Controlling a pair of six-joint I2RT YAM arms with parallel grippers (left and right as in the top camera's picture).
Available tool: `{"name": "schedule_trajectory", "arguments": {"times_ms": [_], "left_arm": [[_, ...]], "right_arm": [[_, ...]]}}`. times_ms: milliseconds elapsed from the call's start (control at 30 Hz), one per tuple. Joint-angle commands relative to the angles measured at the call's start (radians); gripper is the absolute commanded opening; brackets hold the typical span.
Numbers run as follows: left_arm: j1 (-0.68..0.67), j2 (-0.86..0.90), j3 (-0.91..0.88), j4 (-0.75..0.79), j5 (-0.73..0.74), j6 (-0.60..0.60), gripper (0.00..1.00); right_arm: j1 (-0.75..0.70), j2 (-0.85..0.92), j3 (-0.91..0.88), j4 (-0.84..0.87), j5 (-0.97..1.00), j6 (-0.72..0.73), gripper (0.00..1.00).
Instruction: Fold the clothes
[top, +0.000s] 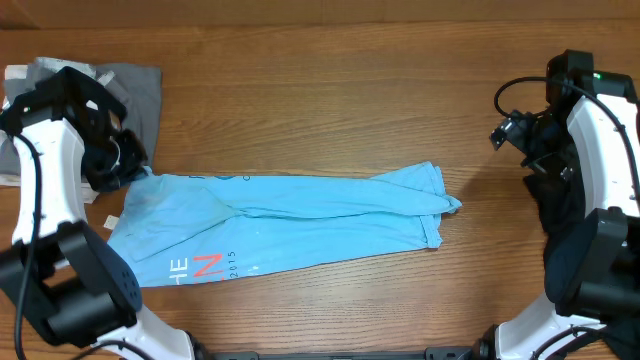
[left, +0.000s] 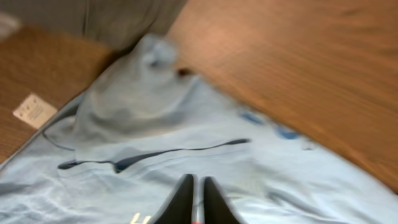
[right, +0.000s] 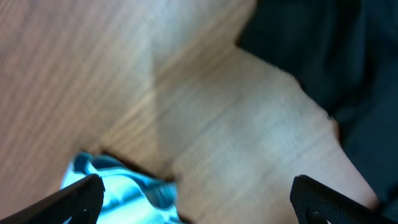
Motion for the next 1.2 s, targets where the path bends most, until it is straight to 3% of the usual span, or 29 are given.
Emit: {"name": "schedule_trajectory", "arguments": {"times_ms": [0, 100, 200, 300, 400, 633, 733, 1167], "left_arm": [[-0.041, -0.111, 0.061, 0.002, 0.027, -0.001, 0.41], [-0.077, -0.153, 0.064, 0.025, 0.027, -0.002, 0.82], [-0.103, -0.155, 0.063, 0.027, 0.027, -0.002, 0.98], [-0.120, -0.148, 0.063, 0.027, 0.027, -0.002, 1.00], [-0.128, -0.147, 0.063, 0.027, 0.027, -0.002, 1.00], [-0.127, -0.147, 0.063, 0.028, 0.026, -0.002, 1.00], [-0.127, -0.147, 0.063, 0.036, 0.026, -0.002, 1.00], [-0.127, -0.147, 0.063, 0.047, 0.019, -0.001, 1.00]], "right_arm": [[0.001, -0.089, 0.021, -0.046, 0.002, -0.008, 1.00], [0.006, -0.134, 0.021, -0.114, 0.000, -0.024, 1.00], [0.030, -0.143, 0.019, -0.179, -0.008, -0.098, 1.00], [0.068, -0.143, -0.016, -0.186, -0.092, -0.166, 0.92], [0.123, -0.143, -0.074, -0.169, -0.140, -0.233, 0.72], [0.268, -0.143, -0.216, -0.146, -0.149, -0.231, 0.62], [0.306, -0.143, -0.242, -0.116, -0.175, -0.231, 0.47], [0.413, -0.143, -0.428, 0.064, -0.157, -0.228, 0.57]]}}
